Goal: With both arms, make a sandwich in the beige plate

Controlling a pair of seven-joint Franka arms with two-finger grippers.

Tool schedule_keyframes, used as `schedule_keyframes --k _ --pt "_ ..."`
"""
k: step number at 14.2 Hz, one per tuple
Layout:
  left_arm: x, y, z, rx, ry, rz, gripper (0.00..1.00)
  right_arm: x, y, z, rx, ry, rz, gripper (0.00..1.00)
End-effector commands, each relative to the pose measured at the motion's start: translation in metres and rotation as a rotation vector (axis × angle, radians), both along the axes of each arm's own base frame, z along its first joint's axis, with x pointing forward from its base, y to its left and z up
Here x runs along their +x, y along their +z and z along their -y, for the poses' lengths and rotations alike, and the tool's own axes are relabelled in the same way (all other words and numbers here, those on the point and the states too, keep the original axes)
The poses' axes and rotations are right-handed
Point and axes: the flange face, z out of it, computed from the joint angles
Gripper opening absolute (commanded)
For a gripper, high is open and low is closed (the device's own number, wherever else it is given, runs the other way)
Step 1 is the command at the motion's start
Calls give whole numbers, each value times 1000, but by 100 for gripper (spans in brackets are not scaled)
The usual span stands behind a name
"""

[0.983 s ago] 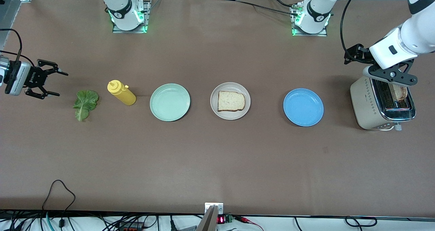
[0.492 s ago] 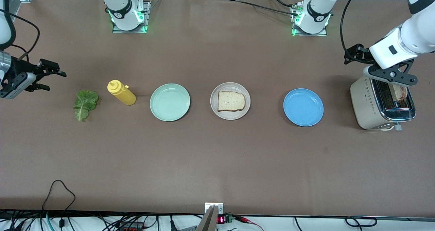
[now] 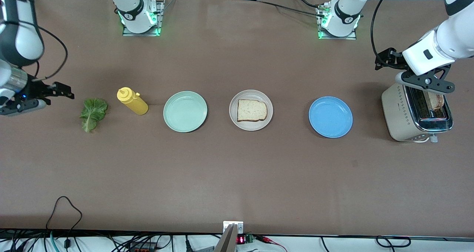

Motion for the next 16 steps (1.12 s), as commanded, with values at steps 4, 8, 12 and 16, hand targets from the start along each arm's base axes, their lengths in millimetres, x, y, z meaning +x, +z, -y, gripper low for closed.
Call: schedule_keyframes --k 4,8,12,16 --pt "1 4 1 -7 6 -6 100 16 -101 13 -82 -23 44 100" --pt "0 4 1 -7 6 -8 100 16 -135 10 -90 -28 23 100" --pt "1 5 1 -7 6 -6 100 14 -152 11 -98 -32 24 69" --pt "0 6 1 -7 6 -6 100 16 -161 11 -102 -35 35 50"
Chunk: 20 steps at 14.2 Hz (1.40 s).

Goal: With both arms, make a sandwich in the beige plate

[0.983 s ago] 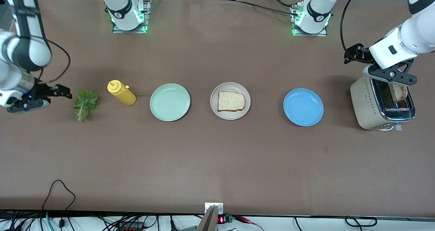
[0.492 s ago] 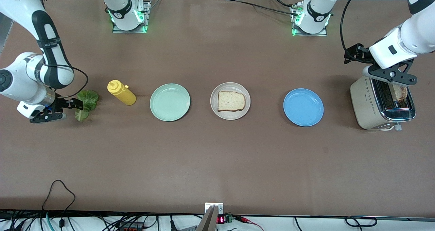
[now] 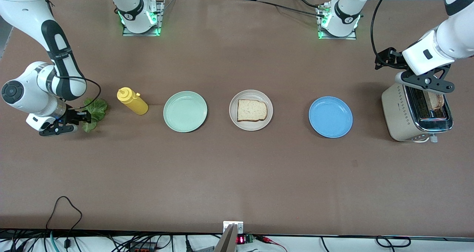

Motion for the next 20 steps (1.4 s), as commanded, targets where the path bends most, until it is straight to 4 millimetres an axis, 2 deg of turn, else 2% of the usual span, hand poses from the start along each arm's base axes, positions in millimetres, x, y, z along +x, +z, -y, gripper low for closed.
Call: schedule_keyframes --k 1,7,11,13,16,18,20 --pt "0 5 2 -7 4 -6 100 1 -3 -3 -6 -14 14 50" --pt "0 6 2 -7 4 -4 100 3 -1 -7 -5 -7 13 0" --pt "0 6 2 -7 4 -6 100 6 6 -11 -5 3 22 0" --pt "0 6 2 -7 4 -4 100 12 24 -13 1 11 30 0" --pt "0 6 2 -9 5 -5 100 24 76 -19 33 63 -31 0" --pt "0 6 2 -7 4 -4 100 34 109 -38 63 164 -77 0" --pt "0 6 2 -9 5 -5 100 44 141 -47 81 288 -111 0"
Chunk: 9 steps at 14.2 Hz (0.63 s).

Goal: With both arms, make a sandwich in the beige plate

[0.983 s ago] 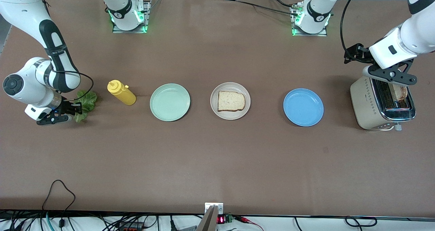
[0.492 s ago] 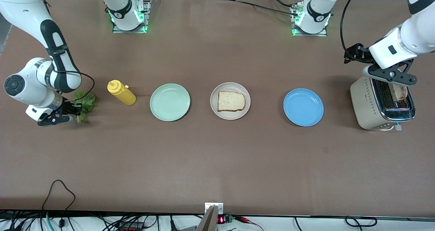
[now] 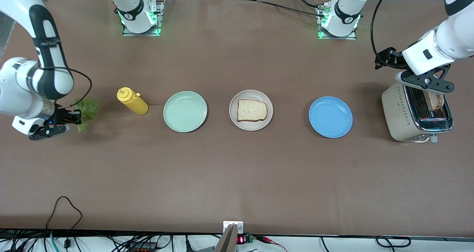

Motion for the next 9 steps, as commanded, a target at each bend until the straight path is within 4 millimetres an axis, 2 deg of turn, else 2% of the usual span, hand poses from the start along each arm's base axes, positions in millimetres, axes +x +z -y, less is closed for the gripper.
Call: schedule_keyframes --k 1,5,9 --pt "0 6 2 -7 5 -2 100 15 46 -20 26 200 -43 0" --pt "0 6 2 -7 5 -2 100 30 112 -66 66 420 -101 0" --pt "0 6 2 -7 5 -2 100 36 150 -140 83 566 -103 0"
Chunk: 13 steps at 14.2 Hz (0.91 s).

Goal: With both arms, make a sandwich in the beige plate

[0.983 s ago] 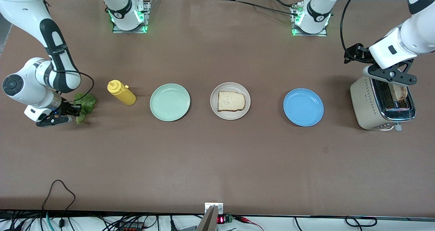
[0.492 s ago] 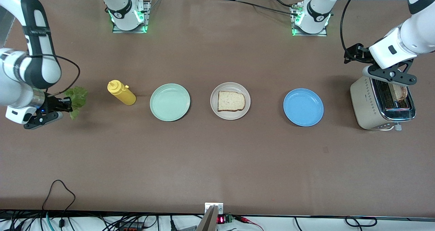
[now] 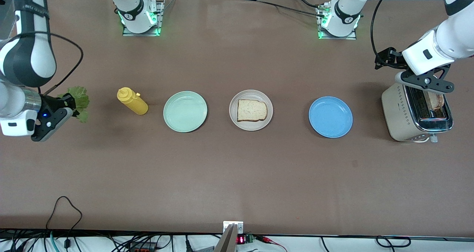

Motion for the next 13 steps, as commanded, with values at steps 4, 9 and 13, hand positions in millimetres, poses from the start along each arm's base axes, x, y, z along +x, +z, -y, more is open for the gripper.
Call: schedule_keyframes --k 4,9,13 --pt "0 6 0 -7 8 -2 100 -9 41 -113 140 201 28 0" --pt "0 7 0 -7 8 -5 100 -37 64 -250 184 316 61 0" --pt "0 8 -2 -8 11 -2 100 -58 45 -361 208 344 137 0"
